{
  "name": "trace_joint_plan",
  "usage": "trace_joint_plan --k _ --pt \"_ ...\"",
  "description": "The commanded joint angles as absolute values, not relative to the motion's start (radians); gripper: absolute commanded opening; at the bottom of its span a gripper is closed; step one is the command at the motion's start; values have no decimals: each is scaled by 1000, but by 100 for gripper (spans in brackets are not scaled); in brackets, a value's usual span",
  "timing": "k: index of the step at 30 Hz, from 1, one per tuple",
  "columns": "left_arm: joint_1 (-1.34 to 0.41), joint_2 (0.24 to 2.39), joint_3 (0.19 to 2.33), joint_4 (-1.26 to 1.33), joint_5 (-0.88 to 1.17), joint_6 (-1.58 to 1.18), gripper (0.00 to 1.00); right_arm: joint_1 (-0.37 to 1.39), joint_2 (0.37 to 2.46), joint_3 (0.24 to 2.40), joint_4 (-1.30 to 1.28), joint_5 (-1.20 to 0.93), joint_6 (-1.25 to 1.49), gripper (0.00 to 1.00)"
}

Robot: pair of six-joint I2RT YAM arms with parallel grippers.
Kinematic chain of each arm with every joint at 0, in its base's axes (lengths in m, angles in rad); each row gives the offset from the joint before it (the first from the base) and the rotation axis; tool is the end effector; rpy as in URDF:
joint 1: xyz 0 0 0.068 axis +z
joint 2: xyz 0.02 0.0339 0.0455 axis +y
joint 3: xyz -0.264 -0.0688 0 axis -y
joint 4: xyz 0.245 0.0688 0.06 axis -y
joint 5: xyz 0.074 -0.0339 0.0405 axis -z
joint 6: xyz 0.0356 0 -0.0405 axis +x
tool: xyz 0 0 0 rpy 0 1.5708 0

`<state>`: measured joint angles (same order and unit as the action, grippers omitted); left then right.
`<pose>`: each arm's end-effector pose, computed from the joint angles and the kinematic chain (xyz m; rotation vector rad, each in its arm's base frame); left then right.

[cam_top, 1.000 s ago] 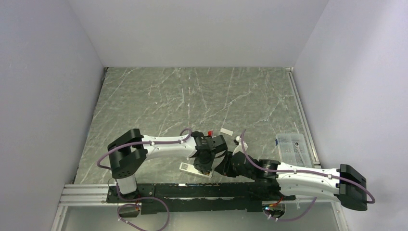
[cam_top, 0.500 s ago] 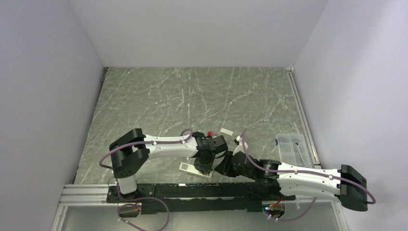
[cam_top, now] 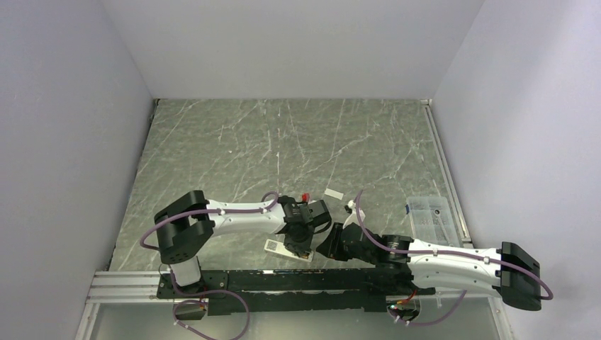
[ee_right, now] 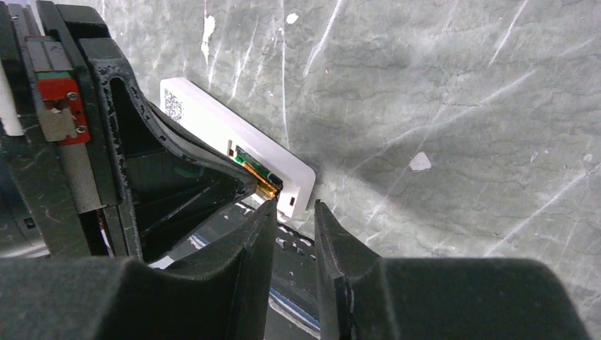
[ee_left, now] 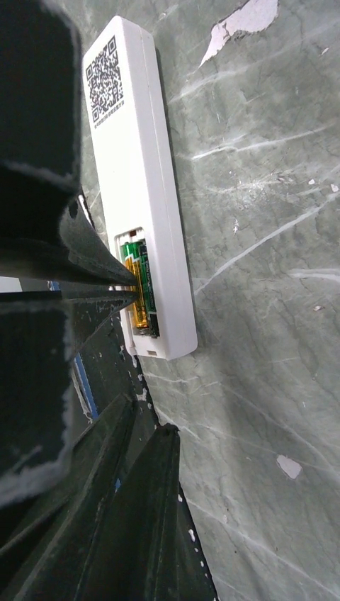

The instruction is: Load the batteries into the remote control

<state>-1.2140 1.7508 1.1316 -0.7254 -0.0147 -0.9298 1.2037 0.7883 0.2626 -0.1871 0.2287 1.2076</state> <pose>0.1144 -0.3055 0.1731 0.4233 2.9769 -0.2893 0.0643 0.1447 0.1586 0.1344 2.4666 0.9528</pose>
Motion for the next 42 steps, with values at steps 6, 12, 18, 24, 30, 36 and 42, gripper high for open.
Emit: trace_joint_plan --k 6,12,18,24,30,36,42 --pt "-1227 1830 1115 -703 -45 -912 14 1203 812 318 -224 255 1186 30" --pt "-1227 1801 1175 -748 -74 -884 16 1203 787 365 -307 293 1153 32" --pt "-1227 1764 1201 -768 -92 -876 17 1202 772 423 -395 344 1104 35" --pt "-1227 1694 1225 -824 -131 -877 18 1200 772 520 -516 427 1029 40" --pt "-1226 1593 1229 -860 -179 -879 24 1190 788 603 -600 506 935 45" --pt "-1224 1491 1217 -873 -207 -874 31 1151 858 704 -653 534 817 48" --pt "-1217 1383 1196 -871 -230 -848 39 978 922 768 -625 400 633 53"
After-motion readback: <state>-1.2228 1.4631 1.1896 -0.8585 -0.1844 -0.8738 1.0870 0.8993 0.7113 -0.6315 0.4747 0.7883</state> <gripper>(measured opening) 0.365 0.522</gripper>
